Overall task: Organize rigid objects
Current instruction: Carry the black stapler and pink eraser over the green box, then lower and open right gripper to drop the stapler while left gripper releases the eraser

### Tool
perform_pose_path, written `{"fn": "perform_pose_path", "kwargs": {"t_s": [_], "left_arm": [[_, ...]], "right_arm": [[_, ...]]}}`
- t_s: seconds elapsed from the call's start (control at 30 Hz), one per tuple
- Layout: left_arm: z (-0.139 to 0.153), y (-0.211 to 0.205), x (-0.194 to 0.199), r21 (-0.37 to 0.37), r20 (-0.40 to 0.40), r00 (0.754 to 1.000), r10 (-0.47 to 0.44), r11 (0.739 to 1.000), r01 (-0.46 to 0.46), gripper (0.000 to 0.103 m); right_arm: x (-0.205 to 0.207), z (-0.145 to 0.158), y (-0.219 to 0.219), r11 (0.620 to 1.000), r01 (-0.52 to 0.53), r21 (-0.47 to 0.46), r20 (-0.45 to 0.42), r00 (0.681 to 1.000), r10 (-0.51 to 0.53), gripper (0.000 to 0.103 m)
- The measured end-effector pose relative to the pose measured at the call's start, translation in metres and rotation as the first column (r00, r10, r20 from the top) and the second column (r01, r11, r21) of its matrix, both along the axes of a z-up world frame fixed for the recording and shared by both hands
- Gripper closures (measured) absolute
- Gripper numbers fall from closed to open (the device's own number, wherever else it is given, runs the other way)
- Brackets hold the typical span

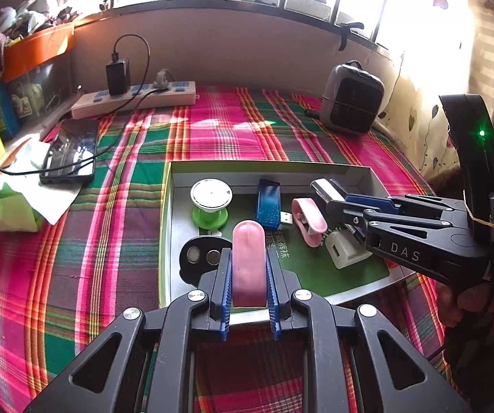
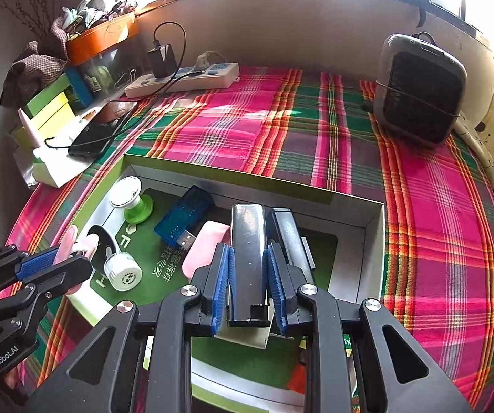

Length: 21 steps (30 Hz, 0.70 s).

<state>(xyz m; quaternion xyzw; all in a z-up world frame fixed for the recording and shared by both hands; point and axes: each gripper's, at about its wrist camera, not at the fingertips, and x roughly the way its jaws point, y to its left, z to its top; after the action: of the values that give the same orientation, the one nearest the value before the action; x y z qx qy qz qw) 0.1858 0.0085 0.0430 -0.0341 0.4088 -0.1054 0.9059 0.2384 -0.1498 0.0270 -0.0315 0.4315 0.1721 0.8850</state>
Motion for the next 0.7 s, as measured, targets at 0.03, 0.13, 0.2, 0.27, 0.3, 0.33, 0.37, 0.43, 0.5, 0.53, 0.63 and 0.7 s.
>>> {"fn": "perform_pose_path", "kwargs": {"t_s": [0.03, 0.13, 0.2, 0.27, 0.3, 0.33, 0.37, 0.43, 0.5, 0.53, 0.63, 0.7], "left_arm": [[-0.001, 0.0, 0.001, 0.0, -0.002, 1.0, 0.001, 1.0, -0.001, 0.086], [-0.003, 0.0, 0.002, 0.001, -0.008, 1.0, 0.002, 1.0, -0.002, 0.086], [-0.004, 0.0, 0.003, 0.002, -0.012, 1.0, 0.002, 1.0, -0.002, 0.086], [-0.005, 0.0, 0.004, 0.0, -0.016, 1.0, 0.005, 1.0, -0.005, 0.086], [-0.006, 0.0, 0.004, 0.0, -0.017, 1.0, 0.005, 1.0, -0.005, 0.086], [-0.006, 0.0, 0.005, 0.001, -0.02, 1.0, 0.006, 1.0, -0.006, 0.086], [-0.007, 0.0, 0.006, 0.001, -0.022, 1.0, 0.007, 1.0, -0.007, 0.086], [-0.008, 0.0, 0.006, 0.001, -0.024, 1.0, 0.007, 1.0, -0.007, 0.086], [-0.009, 0.0, 0.006, 0.002, -0.027, 1.0, 0.005, 1.0, -0.005, 0.086], [-0.009, -0.001, 0.006, 0.001, -0.029, 1.0, 0.005, 1.0, -0.005, 0.086], [-0.011, -0.001, 0.007, 0.003, -0.034, 0.999, 0.005, 1.0, -0.005, 0.086], [-0.011, -0.002, 0.006, 0.004, -0.033, 0.999, 0.005, 1.0, -0.005, 0.086]], "right_arm": [[0.001, -0.001, 0.0, 1.0, -0.001, -0.001, -0.003, 1.0, 0.001, 0.079], [0.002, -0.003, 0.002, 1.0, -0.005, -0.008, -0.008, 1.0, 0.005, 0.079], [0.003, -0.004, 0.003, 1.0, -0.006, -0.012, -0.009, 1.0, 0.006, 0.079], [0.004, -0.005, 0.005, 1.0, -0.003, -0.014, -0.009, 1.0, 0.003, 0.079], [0.004, -0.006, 0.005, 1.0, -0.005, -0.016, -0.01, 1.0, 0.005, 0.079], [0.004, -0.007, 0.006, 1.0, -0.006, -0.019, -0.012, 1.0, 0.006, 0.079], [0.004, -0.008, 0.007, 1.0, -0.007, -0.024, -0.013, 1.0, 0.006, 0.079], [0.003, -0.008, 0.008, 1.0, -0.007, -0.028, -0.01, 1.0, 0.006, 0.079], [0.003, -0.008, 0.008, 1.0, -0.005, -0.028, -0.009, 1.0, 0.005, 0.079], [0.003, -0.008, 0.008, 1.0, -0.005, -0.027, -0.009, 1.0, 0.005, 0.079], [0.003, -0.009, 0.008, 1.0, -0.005, -0.025, -0.007, 1.0, 0.005, 0.079], [0.003, -0.009, 0.008, 1.0, -0.006, -0.023, -0.005, 1.0, 0.006, 0.079]]}}
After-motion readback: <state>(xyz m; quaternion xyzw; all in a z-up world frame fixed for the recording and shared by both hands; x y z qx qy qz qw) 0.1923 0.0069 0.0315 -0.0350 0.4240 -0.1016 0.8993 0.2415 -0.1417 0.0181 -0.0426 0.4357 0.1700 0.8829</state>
